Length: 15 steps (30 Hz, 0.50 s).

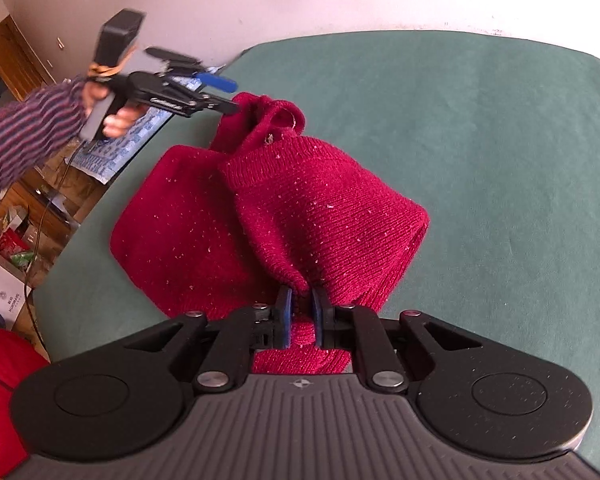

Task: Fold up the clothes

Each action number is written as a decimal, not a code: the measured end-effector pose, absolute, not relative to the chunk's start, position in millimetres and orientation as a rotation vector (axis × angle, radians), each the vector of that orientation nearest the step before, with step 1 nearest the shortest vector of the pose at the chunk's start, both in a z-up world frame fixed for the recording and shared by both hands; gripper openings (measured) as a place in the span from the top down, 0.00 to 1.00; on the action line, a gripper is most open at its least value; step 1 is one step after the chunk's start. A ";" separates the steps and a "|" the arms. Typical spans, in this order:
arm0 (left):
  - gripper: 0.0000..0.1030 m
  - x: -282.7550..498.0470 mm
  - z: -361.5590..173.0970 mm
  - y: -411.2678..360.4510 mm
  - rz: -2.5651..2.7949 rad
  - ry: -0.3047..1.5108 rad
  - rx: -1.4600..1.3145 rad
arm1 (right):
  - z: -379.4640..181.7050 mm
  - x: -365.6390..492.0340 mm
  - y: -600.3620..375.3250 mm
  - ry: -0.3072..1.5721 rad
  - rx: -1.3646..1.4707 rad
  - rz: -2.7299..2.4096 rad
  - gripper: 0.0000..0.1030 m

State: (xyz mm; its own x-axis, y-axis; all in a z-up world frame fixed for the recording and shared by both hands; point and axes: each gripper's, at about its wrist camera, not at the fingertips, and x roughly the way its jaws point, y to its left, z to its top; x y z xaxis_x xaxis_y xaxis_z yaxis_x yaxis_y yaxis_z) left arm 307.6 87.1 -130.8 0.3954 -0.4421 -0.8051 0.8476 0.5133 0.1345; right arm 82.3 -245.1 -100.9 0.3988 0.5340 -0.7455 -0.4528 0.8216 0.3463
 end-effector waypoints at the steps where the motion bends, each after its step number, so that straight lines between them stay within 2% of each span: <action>1: 0.40 313.6 -134.0 82.9 -0.901 0.808 0.606 | -101.1 82.9 -246.1 0.983 0.096 0.625 0.89; 9: 0.37 339.4 -157.2 65.8 -1.027 0.899 0.635 | -100.2 85.7 -250.7 1.005 0.134 0.616 0.89; 15: 0.35 342.1 -159.6 68.2 -1.061 0.889 0.634 | -99.6 86.4 -250.2 1.017 0.153 0.608 0.89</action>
State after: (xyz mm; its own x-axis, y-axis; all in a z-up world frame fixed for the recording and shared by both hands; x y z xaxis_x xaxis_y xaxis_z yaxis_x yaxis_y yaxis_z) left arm 342.1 68.2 -159.6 0.2134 -0.4645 -0.8595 0.9276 0.3725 0.0289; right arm 86.4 -250.2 -99.6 0.3771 0.5426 -0.7506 -0.4044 0.8255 0.3937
